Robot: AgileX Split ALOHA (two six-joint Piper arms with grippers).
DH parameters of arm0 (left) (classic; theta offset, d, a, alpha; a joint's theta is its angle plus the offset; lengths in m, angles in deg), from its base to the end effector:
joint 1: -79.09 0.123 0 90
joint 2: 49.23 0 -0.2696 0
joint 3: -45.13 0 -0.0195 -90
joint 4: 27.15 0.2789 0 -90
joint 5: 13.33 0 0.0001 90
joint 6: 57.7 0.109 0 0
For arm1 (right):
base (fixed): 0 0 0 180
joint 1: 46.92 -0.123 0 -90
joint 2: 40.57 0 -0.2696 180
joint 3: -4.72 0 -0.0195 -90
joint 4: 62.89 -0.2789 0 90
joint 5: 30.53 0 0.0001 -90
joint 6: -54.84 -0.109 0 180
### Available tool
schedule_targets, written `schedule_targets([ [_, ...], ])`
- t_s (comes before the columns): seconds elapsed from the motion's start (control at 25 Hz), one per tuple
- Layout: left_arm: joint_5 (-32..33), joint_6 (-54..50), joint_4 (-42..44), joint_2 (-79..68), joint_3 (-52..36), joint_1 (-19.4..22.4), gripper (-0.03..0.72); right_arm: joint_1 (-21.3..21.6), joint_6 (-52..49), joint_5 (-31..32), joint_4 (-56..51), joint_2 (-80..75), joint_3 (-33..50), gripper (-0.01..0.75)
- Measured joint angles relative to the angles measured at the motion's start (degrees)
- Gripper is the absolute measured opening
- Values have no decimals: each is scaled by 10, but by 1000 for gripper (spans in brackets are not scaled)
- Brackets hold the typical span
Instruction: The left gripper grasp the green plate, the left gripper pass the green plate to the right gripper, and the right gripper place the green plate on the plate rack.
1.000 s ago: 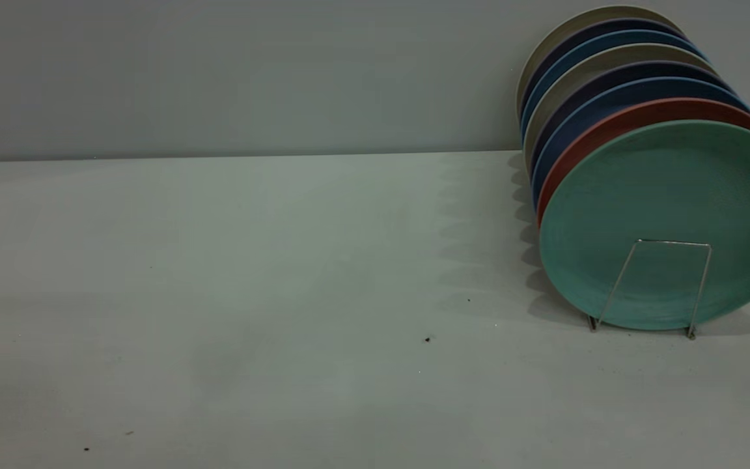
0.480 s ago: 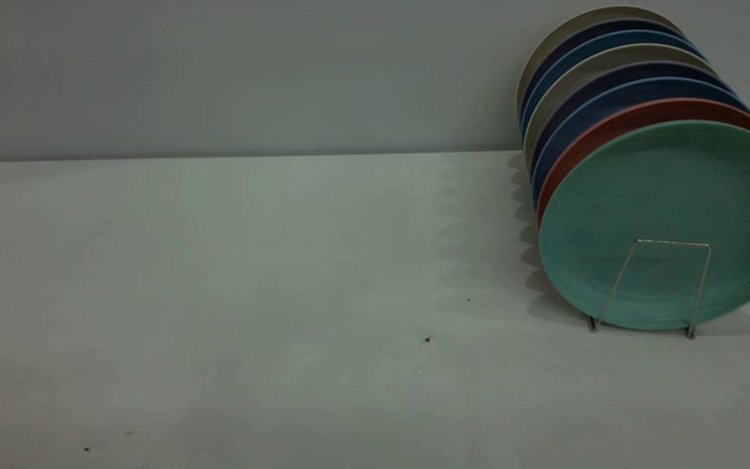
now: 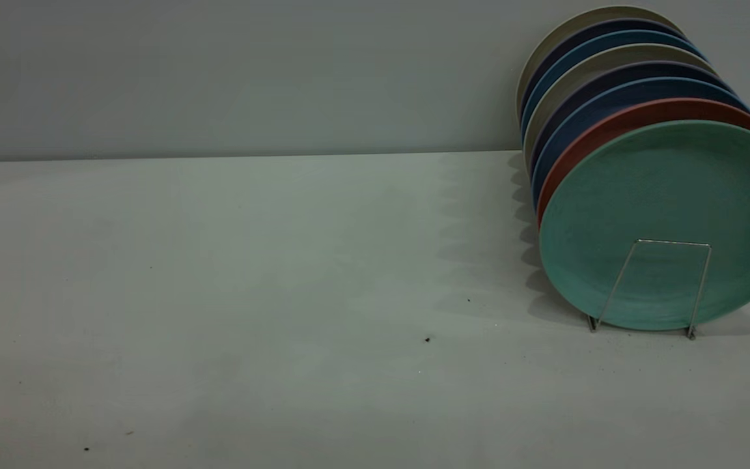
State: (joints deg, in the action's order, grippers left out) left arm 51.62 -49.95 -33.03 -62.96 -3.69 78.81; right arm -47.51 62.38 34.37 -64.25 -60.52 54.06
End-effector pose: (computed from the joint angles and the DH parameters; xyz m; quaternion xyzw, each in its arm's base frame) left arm 0.0627 -0.0104 0.2669 0.0638 0.8934 -0.0224 0.4441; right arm 0.0786 0.0032 0.2558 -0.0648 0.9188 -0.0118 0.3892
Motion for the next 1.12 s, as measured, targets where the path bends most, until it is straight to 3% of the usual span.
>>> schedule_targets([
  [0.36, 0, 0, -4, 8, 0, -2, 543, 0, 0, 0, 0, 4, 1, 388],
  [0.68, 3, 0, -6, 67, 0, -2, 543, 5, -1, 2, 0, 125, 4, 388],
  [1.12, 3, 0, -6, 68, 0, -2, 543, 6, -1, 2, 0, 127, 4, 387],
])
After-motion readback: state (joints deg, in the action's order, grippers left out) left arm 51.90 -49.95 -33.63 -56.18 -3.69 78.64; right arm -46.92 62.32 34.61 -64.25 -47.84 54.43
